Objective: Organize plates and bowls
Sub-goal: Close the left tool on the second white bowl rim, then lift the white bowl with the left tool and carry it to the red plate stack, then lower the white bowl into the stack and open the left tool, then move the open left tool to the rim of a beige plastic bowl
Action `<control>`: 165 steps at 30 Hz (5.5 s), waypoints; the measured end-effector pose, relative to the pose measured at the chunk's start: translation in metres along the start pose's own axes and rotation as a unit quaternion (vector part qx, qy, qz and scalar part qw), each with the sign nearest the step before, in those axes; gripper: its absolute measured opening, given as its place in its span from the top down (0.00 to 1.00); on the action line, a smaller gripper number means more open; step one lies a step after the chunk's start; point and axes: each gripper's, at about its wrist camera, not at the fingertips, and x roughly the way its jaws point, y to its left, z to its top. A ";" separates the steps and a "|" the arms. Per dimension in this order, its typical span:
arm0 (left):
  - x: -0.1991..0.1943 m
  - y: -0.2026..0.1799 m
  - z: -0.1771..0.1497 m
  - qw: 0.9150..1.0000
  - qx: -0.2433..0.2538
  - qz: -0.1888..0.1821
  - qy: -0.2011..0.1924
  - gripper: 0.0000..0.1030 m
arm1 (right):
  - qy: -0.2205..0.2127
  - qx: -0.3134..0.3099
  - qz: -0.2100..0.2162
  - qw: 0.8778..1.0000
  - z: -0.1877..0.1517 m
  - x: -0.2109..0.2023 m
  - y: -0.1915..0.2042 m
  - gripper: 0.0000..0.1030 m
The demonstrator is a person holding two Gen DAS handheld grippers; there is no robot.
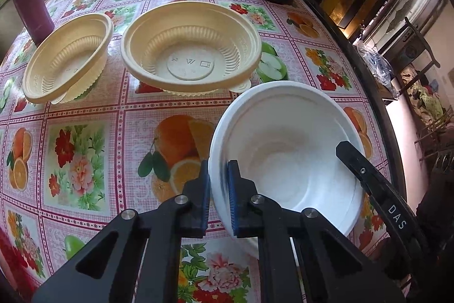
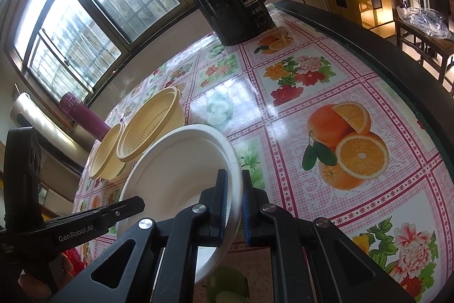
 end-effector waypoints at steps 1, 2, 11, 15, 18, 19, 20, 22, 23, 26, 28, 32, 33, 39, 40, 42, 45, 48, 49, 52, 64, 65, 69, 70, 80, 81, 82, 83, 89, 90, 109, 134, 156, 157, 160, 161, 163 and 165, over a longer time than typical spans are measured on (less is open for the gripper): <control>-0.001 0.002 -0.002 1.000 -0.001 0.001 -0.002 0.91 | 0.000 0.000 0.003 1.000 -0.001 -0.001 0.001 0.92; -0.003 0.004 -0.003 1.000 -0.001 0.002 -0.004 0.91 | 0.000 -0.003 0.004 1.000 -0.003 -0.001 0.003 0.92; -0.029 0.041 -0.022 0.999 -0.013 0.023 -0.041 0.91 | 0.000 -0.028 0.025 0.999 -0.024 0.000 0.040 0.92; -0.044 0.065 -0.034 0.997 -0.025 0.035 -0.057 0.91 | 0.000 -0.040 0.042 0.998 -0.035 0.003 0.064 0.92; -0.055 0.084 -0.045 0.996 -0.037 0.044 -0.070 0.91 | 0.000 -0.051 0.059 0.997 -0.043 0.007 0.083 0.92; -0.060 0.091 -0.049 0.995 -0.041 0.048 -0.074 0.91 | 0.000 -0.056 0.066 0.996 -0.046 0.008 0.090 0.92; -0.064 0.098 -0.053 0.994 -0.045 0.052 -0.079 0.91 | 0.001 -0.059 0.074 0.996 -0.049 0.008 0.096 0.92; -0.075 0.112 -0.062 0.992 -0.052 0.062 -0.092 0.91 | 0.003 -0.064 0.092 0.994 -0.055 0.010 0.110 0.92; -0.080 0.119 -0.066 0.991 -0.057 0.067 -0.098 0.91 | 0.004 -0.069 0.100 0.993 -0.058 0.011 0.118 0.92; -0.098 0.140 -0.082 0.987 -0.068 0.085 -0.119 0.91 | 0.002 -0.085 0.124 0.989 -0.069 0.012 0.144 0.92; -0.110 0.153 -0.091 0.984 -0.075 0.097 -0.130 0.91 | 0.000 -0.095 0.140 0.986 -0.077 0.014 0.161 0.92; -0.131 0.181 -0.111 0.977 -0.094 0.117 -0.149 0.91 | 0.005 -0.110 0.167 0.980 -0.095 0.018 0.196 0.92; -0.136 0.189 -0.115 0.976 -0.099 0.121 -0.152 0.91 | 0.006 -0.113 0.175 0.978 -0.099 0.018 0.203 0.92; -0.161 0.226 -0.142 0.967 -0.127 0.146 -0.169 0.91 | 0.016 -0.128 0.210 0.969 -0.123 0.023 0.246 0.92; -0.164 0.231 -0.146 0.965 -0.131 0.149 -0.172 0.91 | 0.018 -0.132 0.213 0.968 -0.128 0.024 0.253 0.92; -0.169 0.242 -0.154 0.962 -0.138 0.157 -0.175 0.91 | 0.022 -0.138 0.220 0.965 -0.137 0.026 0.265 0.92; -0.174 0.258 -0.162 0.959 -0.153 0.163 -0.175 0.91 | 0.033 -0.145 0.230 0.962 -0.148 0.029 0.285 0.92; -0.182 0.278 -0.171 0.955 -0.169 0.170 -0.175 0.91 | 0.050 -0.150 0.242 0.957 -0.158 0.035 0.306 0.92; -0.184 0.285 -0.174 0.953 -0.174 0.173 -0.175 0.91 | 0.054 -0.154 0.246 0.955 -0.161 0.037 0.313 0.92; -0.190 0.305 -0.183 0.948 -0.191 0.184 -0.175 0.91 | 0.067 -0.169 0.255 0.950 -0.171 0.043 0.336 0.92; -0.191 0.348 -0.210 0.938 -0.236 0.196 -0.162 0.91 | 0.103 -0.206 0.268 0.936 -0.211 0.062 0.385 0.92; -0.188 0.350 -0.212 0.938 -0.240 0.196 -0.158 0.90 | 0.106 -0.209 0.267 0.935 -0.215 0.063 0.385 0.92; -0.181 0.354 -0.220 0.937 -0.247 0.199 -0.147 0.89 | 0.114 -0.224 0.262 0.932 -0.223 0.067 0.388 0.91; -0.181 0.354 -0.221 0.937 -0.245 0.202 -0.146 0.88 | 0.112 -0.229 0.263 0.931 -0.224 0.066 0.389 0.91; -0.211 0.339 -0.232 0.907 -0.226 0.298 -0.194 0.36 | 0.100 -0.225 0.268 0.931 -0.216 0.054 0.379 0.70; -0.216 0.336 -0.233 0.900 -0.221 0.314 -0.206 0.36 | 0.096 -0.221 0.268 0.933 -0.212 0.053 0.375 0.68; -0.221 0.331 -0.233 0.893 -0.217 0.330 -0.218 0.36 | 0.092 -0.216 0.268 0.934 -0.208 0.052 0.372 0.68; -0.227 0.327 -0.233 0.885 -0.213 0.342 -0.232 0.35 | 0.087 -0.210 0.267 0.936 -0.204 0.051 0.367 0.68; -0.247 0.282 -0.215 0.888 -0.163 0.321 -0.287 0.22 | 0.048 -0.176 0.249 0.951 -0.168 0.042 0.329 0.67; -0.246 0.272 -0.208 0.894 -0.150 0.309 -0.287 0.22 | 0.042 -0.166 0.246 0.954 -0.161 0.041 0.320 0.65; -0.117 0.117 -0.112 0.986 -0.018 0.119 -0.113 0.22 | -0.059 -0.026 0.119 0.991 -0.030 0.010 0.119 0.55; -0.057 0.060 0.000 0.995 -0.010 0.085 -0.050 0.22 | -0.078 0.074 0.061 0.992 0.039 0.034 0.026 0.55; -0.019 0.088 0.070 0.993 -0.110 0.036 0.038 0.22 | 0.043 0.109 0.137 0.984 0.079 0.093 0.037 0.50; -0.018 0.088 0.072 0.992 -0.115 0.034 0.040 0.22 | 0.044 0.109 0.138 0.983 0.078 0.094 0.038 0.50; -0.014 0.087 0.079 0.991 -0.120 0.035 0.043 0.22 | 0.040 0.105 0.137 0.984 0.077 0.096 0.043 0.50; -0.012 0.087 0.080 0.991 -0.126 0.032 0.044 0.22 | 0.039 0.105 0.137 0.984 0.077 0.096 0.044 0.50; -0.006 0.086 0.082 0.989 -0.135 0.017 0.052 0.22 | 0.041 0.102 0.137 0.984 0.076 0.097 0.047 0.50; 0.000 0.086 0.084 0.988 -0.143 0.002 0.060 0.22 | 0.040 0.101 0.132 0.985 0.075 0.100 0.049 0.50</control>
